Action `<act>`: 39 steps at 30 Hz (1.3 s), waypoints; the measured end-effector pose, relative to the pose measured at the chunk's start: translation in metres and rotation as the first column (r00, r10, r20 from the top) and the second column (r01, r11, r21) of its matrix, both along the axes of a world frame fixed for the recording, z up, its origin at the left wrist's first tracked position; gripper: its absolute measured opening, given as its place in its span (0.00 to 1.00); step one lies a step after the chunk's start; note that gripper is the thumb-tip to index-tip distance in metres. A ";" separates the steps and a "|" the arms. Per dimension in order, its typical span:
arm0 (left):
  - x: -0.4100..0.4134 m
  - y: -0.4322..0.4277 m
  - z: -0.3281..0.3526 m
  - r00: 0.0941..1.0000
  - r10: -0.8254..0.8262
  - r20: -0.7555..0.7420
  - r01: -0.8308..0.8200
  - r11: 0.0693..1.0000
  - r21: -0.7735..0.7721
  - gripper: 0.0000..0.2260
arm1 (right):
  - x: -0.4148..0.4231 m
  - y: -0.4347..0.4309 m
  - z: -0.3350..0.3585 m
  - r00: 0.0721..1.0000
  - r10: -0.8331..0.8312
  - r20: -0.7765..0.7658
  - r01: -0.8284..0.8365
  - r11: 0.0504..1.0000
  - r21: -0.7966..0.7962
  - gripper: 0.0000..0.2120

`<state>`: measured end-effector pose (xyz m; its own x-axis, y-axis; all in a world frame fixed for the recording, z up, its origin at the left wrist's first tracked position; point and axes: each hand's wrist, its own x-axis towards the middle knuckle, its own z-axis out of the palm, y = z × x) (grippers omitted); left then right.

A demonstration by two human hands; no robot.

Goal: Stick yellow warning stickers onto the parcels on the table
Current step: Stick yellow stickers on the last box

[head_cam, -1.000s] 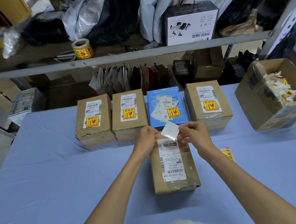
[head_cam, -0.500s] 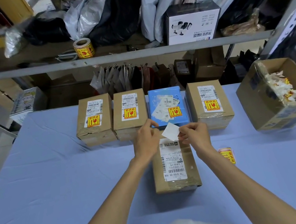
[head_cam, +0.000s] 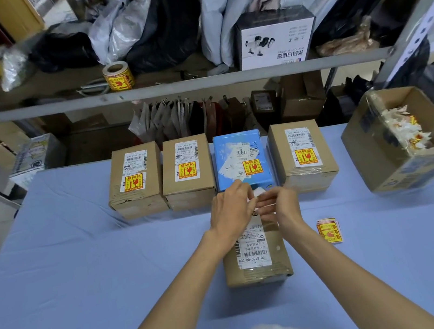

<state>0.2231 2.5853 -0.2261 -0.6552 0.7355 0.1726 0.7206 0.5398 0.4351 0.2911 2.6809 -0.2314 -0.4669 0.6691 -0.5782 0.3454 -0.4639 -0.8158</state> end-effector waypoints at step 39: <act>0.032 -0.055 -0.033 0.425 0.215 0.879 -0.497 0.867 0.028 0.03 | 0.059 -0.015 -0.014 0.957 0.291 -0.013 -0.288 0.951 0.110 0.03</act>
<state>0.2549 2.5302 -0.2590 -0.7750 0.4191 -0.4730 -0.2909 0.4280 0.8557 0.3499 2.6662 -0.2456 -0.6647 0.5593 -0.4953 0.4280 -0.2582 -0.8661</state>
